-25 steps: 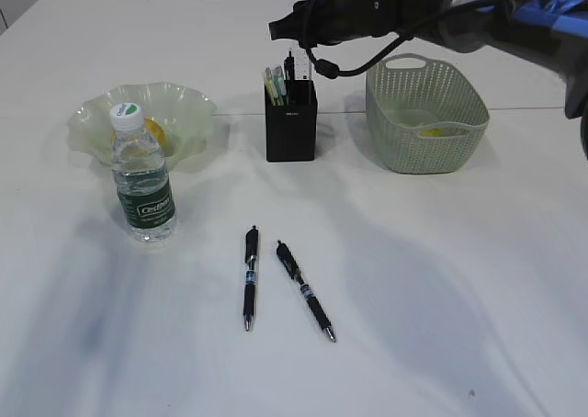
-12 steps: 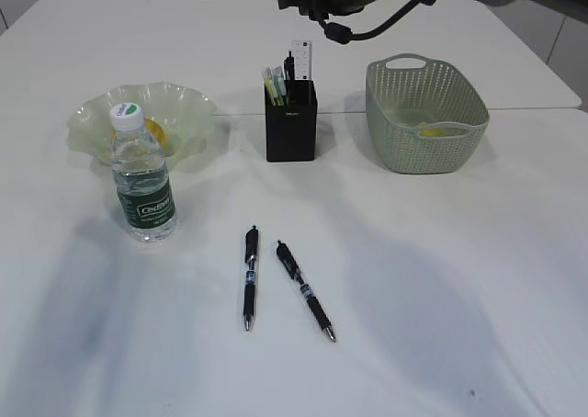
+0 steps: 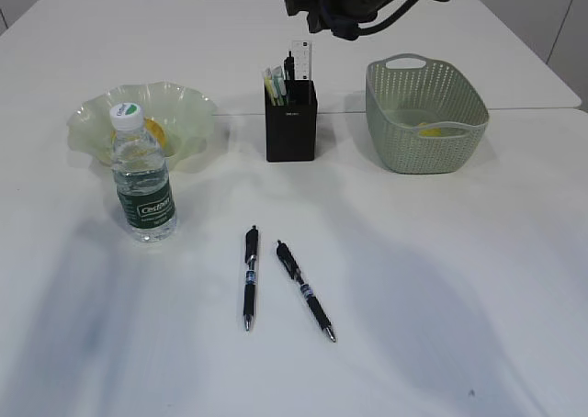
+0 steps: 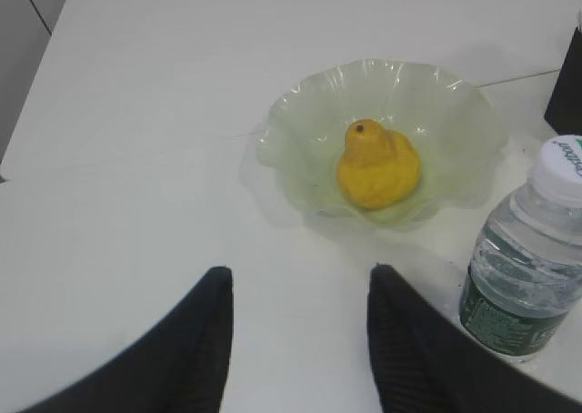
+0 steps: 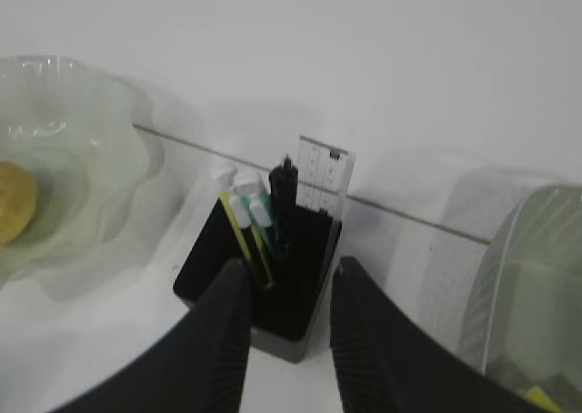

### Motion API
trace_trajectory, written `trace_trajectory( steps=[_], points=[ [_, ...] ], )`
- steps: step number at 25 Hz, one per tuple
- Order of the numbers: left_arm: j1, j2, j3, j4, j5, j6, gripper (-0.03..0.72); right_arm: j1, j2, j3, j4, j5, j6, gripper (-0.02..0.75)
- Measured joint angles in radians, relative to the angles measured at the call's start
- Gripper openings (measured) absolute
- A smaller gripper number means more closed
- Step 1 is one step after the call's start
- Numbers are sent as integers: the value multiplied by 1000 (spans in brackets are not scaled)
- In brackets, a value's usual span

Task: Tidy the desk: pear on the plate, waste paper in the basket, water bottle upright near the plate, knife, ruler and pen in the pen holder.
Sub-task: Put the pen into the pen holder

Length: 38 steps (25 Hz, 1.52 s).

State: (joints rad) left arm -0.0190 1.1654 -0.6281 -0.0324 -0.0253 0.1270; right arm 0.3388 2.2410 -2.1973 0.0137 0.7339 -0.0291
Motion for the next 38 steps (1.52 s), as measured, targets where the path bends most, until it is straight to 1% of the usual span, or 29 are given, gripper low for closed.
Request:
trace_trajectory(
  steps=[10, 18, 26, 31, 38],
  points=[
    [0, 0, 0, -10, 0, 0, 341, 0, -2, 0, 78, 247, 0, 230],
    [0, 0, 0, -27, 0, 0, 341, 18, -11, 0, 104, 363, 2, 230],
    [0, 0, 0, -37, 0, 0, 341, 38, -22, -2, 110, 486, 75, 230],
    [0, 0, 0, -41, 0, 0, 341, 47, -22, -2, 110, 504, 94, 230],
    [0, 0, 0, -45, 0, 0, 341, 106, -22, -2, 110, 508, 150, 231]
  ],
)
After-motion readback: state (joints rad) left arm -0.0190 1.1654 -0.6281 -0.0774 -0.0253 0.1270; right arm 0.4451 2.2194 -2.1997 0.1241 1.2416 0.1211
